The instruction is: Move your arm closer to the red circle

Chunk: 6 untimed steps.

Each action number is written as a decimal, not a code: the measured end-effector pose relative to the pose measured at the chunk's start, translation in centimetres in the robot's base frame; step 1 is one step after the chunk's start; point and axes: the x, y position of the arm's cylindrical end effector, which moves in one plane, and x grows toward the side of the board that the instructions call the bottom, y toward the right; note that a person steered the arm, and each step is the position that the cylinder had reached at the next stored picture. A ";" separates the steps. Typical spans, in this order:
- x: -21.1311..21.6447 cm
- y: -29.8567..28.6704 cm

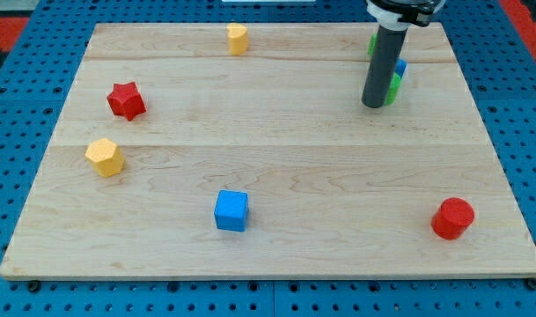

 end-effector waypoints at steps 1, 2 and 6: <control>0.0 0.3; 0.3 0.6; 16.7 10.2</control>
